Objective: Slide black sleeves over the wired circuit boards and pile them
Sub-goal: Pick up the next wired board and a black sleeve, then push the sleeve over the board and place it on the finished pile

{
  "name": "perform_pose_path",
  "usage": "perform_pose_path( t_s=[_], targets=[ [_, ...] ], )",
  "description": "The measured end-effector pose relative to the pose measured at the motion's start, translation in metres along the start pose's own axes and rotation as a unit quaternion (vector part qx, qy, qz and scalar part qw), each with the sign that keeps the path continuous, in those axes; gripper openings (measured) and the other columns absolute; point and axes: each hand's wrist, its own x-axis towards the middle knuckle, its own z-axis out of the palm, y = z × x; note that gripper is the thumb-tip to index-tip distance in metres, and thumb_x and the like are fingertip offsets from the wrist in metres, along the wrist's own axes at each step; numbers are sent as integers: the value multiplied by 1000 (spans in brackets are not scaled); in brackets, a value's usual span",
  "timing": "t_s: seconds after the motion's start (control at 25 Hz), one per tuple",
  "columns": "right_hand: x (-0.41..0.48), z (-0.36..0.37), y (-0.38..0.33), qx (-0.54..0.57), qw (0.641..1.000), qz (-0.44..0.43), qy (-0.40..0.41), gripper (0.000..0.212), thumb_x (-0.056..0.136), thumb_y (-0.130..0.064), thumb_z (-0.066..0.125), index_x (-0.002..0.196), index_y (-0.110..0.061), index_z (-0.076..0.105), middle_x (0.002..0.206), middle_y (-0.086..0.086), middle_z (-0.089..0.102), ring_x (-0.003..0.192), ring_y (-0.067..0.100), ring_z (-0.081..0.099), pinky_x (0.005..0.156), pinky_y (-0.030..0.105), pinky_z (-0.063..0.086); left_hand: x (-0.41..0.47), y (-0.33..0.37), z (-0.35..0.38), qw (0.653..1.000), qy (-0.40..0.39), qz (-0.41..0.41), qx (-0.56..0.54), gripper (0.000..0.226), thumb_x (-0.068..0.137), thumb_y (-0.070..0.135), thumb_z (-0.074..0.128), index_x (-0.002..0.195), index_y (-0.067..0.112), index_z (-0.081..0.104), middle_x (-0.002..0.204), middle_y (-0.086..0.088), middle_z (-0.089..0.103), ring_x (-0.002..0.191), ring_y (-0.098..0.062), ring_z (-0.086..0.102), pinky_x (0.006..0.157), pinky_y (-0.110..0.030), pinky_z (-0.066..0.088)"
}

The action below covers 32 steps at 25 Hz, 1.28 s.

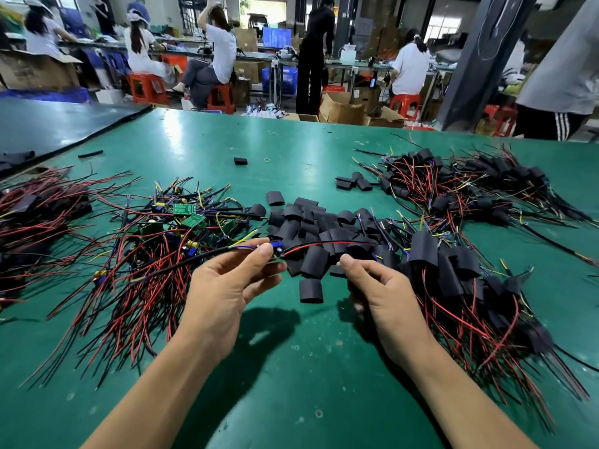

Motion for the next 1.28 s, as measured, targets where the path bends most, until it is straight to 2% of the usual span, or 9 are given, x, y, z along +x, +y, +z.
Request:
perform_pose_path(
  t_s=[0.2,0.36,0.48,0.64,0.76,0.88,1.0,1.2,1.28],
  targets=[
    [8,-2,-1,158,986,45,-13,31,60,-28,88,86,-14,80,65,1,61,52,10,52,50,21,46,6,-2,-9,998,51,-41,-22,22,73,14,75,92,3,72,88,-17,75,78,-25,74,67,-27,61],
    [11,-5,0,216,975,55,-3,11,71,-25,83,74,-19,74,73,0,59,59,11,52,53,22,47,12,-1,-17,996,74,-49,-20,26,72,16,77,94,5,71,91,-14,75,81,-26,75,62,-25,59],
    [12,-7,0,207,976,63,35,14,79,-26,75,80,-16,66,71,2,59,55,13,51,49,23,44,13,-2,-19,995,79,-51,-17,28,71,18,77,96,5,71,91,-14,75,80,-26,75,60,-25,58],
    [9,-2,-4,219,971,74,62,30,89,-12,65,60,-19,70,66,3,59,50,15,53,45,24,43,15,-2,-20,994,92,-58,-13,20,77,16,75,95,7,71,87,-12,75,74,-23,74,57,-24,58],
    [8,-3,-8,266,960,72,45,33,87,-3,56,60,-15,71,90,11,74,51,13,51,45,21,42,17,0,-21,992,105,-62,-12,13,84,14,72,95,7,70,85,-12,74,69,-21,73,56,-24,58],
    [5,-2,-15,272,960,67,26,4,80,-9,67,79,-12,69,103,12,75,53,10,54,47,19,45,17,2,-22,992,111,-64,-5,14,85,15,71,96,6,68,81,-11,73,63,-19,71,55,-23,58],
    [5,-2,-12,278,959,50,36,28,71,-16,77,94,-9,63,99,10,75,62,11,64,58,20,55,16,2,-23,992,110,-68,2,11,86,15,70,92,6,67,76,-9,73,59,-18,70,54,-24,58],
    [1,2,-18,314,948,30,43,46,74,-9,72,117,-8,53,104,10,75,70,14,70,63,21,57,15,4,-25,991,106,-74,20,12,87,17,70,93,8,68,74,-6,73,60,-17,69,54,-24,59],
    [1,3,-18,319,946,26,43,48,74,-10,72,117,-10,52,100,9,75,69,14,70,62,21,57,16,4,-25,991,104,-77,27,12,86,17,70,94,8,69,76,-6,73,61,-17,69,53,-24,59]
  ],
)
